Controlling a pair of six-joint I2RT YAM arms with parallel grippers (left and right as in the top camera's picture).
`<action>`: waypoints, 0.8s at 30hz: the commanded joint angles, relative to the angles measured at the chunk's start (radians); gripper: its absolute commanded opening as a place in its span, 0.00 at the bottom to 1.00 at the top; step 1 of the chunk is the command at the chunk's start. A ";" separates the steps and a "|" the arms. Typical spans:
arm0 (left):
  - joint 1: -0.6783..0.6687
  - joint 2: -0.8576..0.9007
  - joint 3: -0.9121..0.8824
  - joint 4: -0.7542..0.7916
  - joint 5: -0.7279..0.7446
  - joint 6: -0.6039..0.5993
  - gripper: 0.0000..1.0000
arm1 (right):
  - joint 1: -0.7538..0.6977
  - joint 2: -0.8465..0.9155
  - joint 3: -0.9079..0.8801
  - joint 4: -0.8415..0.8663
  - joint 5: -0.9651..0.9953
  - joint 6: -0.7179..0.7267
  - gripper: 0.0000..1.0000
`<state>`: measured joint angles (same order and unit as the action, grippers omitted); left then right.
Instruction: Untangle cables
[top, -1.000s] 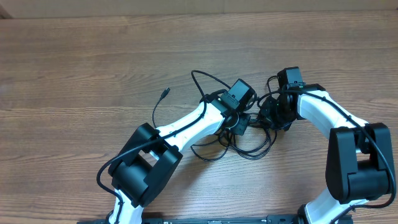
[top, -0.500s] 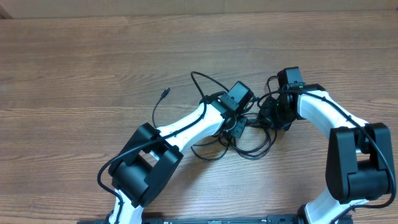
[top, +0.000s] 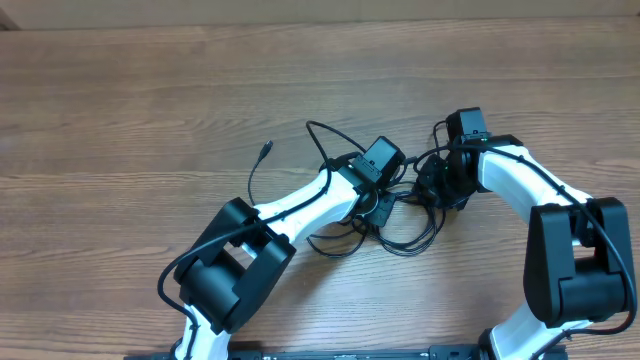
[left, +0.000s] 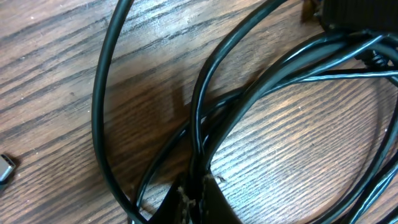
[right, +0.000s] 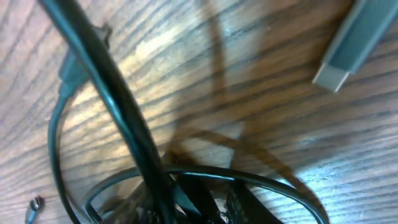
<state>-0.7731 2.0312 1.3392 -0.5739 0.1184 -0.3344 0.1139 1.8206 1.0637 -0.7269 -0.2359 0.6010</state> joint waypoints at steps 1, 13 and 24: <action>0.001 0.010 -0.011 -0.033 -0.010 0.005 0.04 | 0.004 -0.011 -0.011 0.031 -0.002 0.000 0.31; 0.091 -0.045 0.188 -0.347 0.003 0.070 0.04 | 0.002 -0.011 -0.011 0.108 -0.002 0.000 0.04; 0.223 -0.052 0.280 -0.455 0.023 0.075 0.04 | 0.002 -0.011 -0.016 0.087 -0.001 0.000 0.04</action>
<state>-0.5953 2.0144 1.5993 -1.0096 0.1471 -0.2802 0.1211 1.8206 1.0618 -0.6373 -0.2657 0.6025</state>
